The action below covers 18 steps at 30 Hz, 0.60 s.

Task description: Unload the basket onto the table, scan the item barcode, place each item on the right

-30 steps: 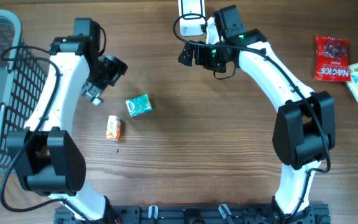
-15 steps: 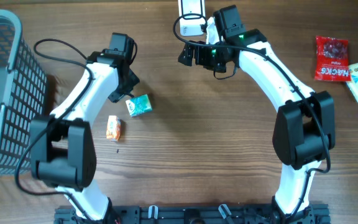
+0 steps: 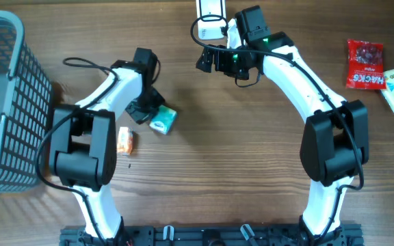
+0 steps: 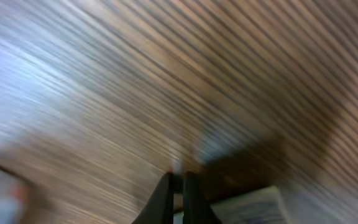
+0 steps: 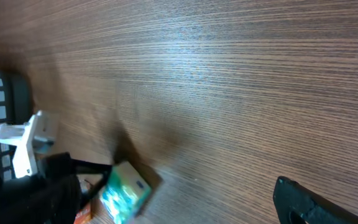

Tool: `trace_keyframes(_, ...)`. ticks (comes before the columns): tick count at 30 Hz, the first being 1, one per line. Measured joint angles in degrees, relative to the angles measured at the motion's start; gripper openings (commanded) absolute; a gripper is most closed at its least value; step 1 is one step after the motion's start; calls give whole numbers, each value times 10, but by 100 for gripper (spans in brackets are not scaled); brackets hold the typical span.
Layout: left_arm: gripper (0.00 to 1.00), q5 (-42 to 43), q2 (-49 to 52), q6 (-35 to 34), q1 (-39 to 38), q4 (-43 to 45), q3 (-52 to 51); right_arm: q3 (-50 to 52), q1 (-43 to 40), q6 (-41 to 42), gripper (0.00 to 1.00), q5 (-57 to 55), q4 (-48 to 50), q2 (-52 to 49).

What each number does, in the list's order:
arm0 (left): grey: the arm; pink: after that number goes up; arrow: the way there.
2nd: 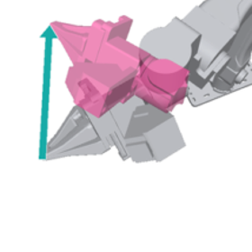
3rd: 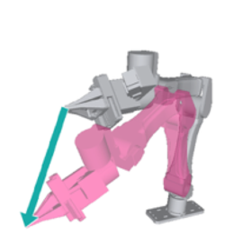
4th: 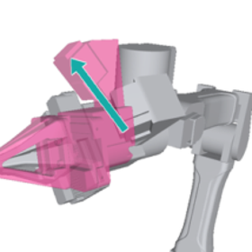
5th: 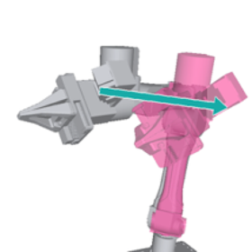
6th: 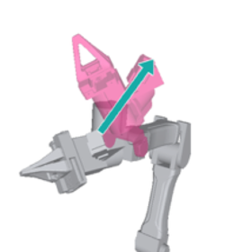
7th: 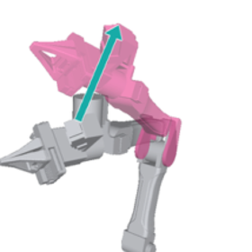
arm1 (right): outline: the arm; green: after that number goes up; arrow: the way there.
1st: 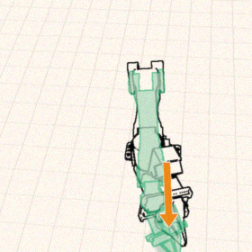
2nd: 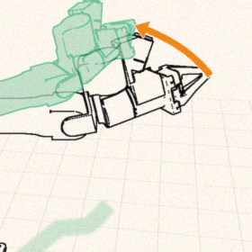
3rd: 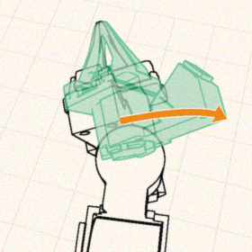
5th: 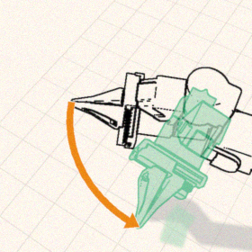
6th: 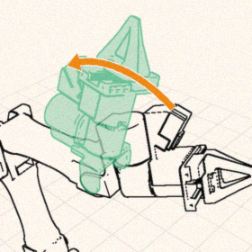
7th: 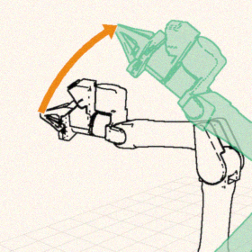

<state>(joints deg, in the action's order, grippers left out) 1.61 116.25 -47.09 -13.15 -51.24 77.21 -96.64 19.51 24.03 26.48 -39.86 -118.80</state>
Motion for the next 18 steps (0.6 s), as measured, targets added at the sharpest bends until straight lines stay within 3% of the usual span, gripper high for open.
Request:
trace_keyframes(7, 4, 177, 1, -58, -143, 95, -2, 0, -2, -2, 100, -5, -6, 0)
trace_keyframes(10, 4, 203, 1, -47, -156, 62, 5, 0, -9, 1, 99, -8, -1, 0)
trace_keyframes(14, 4, 124, -28, -33, -87, -116, 84, 0, -3, 2, 100, -8, -2, 0)
trace_keyframes(17, 4, 66, -126, -9, -2, -177, 143, 0, -3, 27, 100, -8, 28, 0)
trace_keyframes(18, 13, 55, -171, 1, 23, -183, 159, 0, -3, 49, 100, -8, 45, 0)
